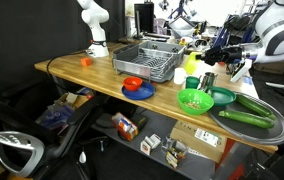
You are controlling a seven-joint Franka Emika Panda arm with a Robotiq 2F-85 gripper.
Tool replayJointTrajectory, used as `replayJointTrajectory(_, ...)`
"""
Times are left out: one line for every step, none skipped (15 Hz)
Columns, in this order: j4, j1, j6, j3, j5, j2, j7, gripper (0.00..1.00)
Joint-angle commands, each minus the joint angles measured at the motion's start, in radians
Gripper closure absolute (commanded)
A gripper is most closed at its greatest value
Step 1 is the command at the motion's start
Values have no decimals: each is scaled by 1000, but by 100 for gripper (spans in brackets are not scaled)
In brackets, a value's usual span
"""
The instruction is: Pour the contents of the yellow bowl into the green bowl
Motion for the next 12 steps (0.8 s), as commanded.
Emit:
replayJointTrajectory(-12, -18, -56, 1, 38, 3, -51, 99)
replayJointTrajectory(-13, -17, -63, -1, 42, 3, -55, 99)
replayJointTrajectory(-15, -17, -66, -2, 45, 3, -58, 99)
replayJointTrajectory(-17, -15, -63, -4, 47, 2, -59, 99)
replayJointTrajectory(-18, -14, -62, -5, 48, 1, -60, 99)
replayJointTrajectory(-20, -12, -55, -7, 47, -1, -60, 99)
replayJointTrajectory(-20, -10, -47, -10, 43, -3, -58, 99)
replayJointTrajectory(-21, 7, 3, -16, 26, -9, -47, 99)
replayJointTrajectory(-21, 15, 34, -18, 18, -11, -43, 99)
replayJointTrajectory(-20, 27, 72, -19, 7, -18, -39, 99)
replayJointTrajectory(-20, 38, 111, -18, -4, -26, -41, 99)
replayJointTrajectory(-21, 53, 160, -17, -12, -38, -41, 99)
